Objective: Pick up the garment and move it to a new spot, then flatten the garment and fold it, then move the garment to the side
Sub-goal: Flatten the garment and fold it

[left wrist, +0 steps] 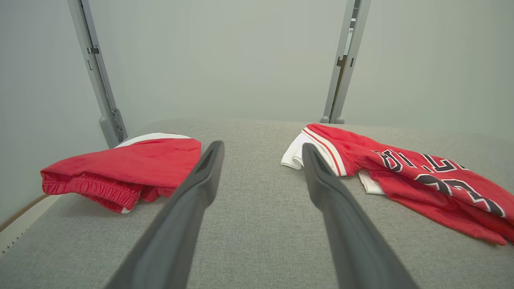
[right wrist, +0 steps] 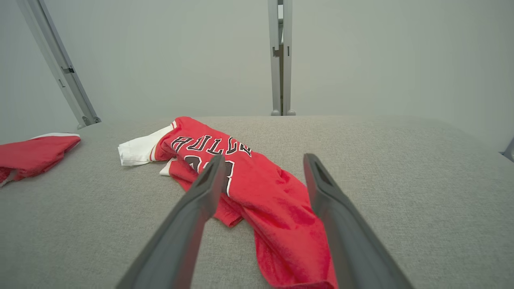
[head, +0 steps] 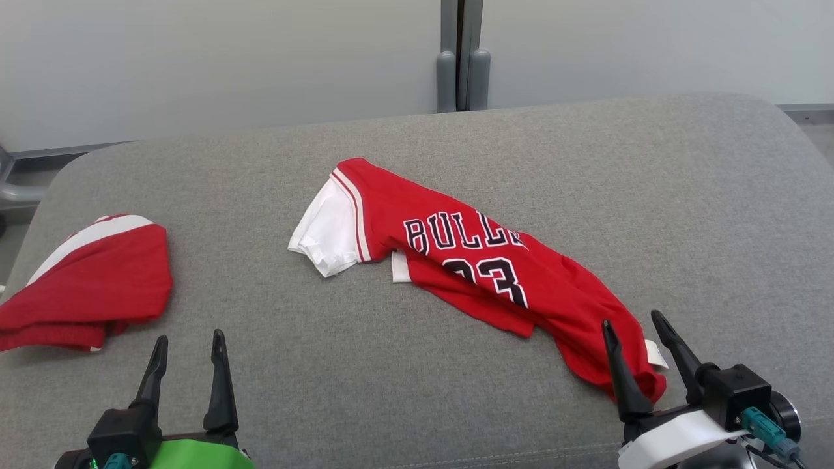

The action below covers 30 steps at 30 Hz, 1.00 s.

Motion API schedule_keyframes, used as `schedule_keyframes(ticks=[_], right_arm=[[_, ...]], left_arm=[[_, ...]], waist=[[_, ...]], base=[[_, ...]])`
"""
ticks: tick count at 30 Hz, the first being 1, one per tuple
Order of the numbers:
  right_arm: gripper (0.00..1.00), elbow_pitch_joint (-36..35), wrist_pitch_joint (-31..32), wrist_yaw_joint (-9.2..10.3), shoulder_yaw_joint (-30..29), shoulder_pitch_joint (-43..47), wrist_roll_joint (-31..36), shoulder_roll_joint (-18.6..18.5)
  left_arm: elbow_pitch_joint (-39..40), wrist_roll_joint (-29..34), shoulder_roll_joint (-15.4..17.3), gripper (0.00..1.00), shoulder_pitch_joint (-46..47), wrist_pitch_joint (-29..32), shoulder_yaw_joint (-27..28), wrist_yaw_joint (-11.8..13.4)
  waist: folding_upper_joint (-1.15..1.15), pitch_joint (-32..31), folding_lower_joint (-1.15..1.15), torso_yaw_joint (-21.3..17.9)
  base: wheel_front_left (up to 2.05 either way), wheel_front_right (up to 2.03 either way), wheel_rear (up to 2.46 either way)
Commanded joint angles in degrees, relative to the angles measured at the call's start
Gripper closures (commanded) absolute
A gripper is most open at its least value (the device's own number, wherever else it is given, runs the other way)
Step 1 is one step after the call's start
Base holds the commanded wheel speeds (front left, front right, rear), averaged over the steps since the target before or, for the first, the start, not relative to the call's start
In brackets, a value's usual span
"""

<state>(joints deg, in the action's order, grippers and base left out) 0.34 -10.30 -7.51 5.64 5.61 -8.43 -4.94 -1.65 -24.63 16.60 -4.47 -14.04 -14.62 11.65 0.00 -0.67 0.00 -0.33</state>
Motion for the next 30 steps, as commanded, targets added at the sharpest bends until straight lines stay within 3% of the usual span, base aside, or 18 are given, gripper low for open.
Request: schedule_keyframes(ticks=[1, 30], right_arm=[[0.0, -0.61, 0.29, 0.04, -0.07, 0.91, 0.48, 0.01], [0.0, -0.22, 0.92, 0.04, 1.37, -0.11, -0.1, 0.57]], left_arm=[[0.03, 0.26, 0.28, 0.0, -0.94, -0.27, 0.18, 0.36], [0.39, -0.45, 0.8, 0.0, 0.27, -0.06, -0.58, 0.86]], waist=[[0.0, -0.03, 0.0, -0.01], [0.0, 0.6, 0.0, 0.43]], base=[[0.0, 0.0, 0.0], [0.0, 0.0, 0.0]])
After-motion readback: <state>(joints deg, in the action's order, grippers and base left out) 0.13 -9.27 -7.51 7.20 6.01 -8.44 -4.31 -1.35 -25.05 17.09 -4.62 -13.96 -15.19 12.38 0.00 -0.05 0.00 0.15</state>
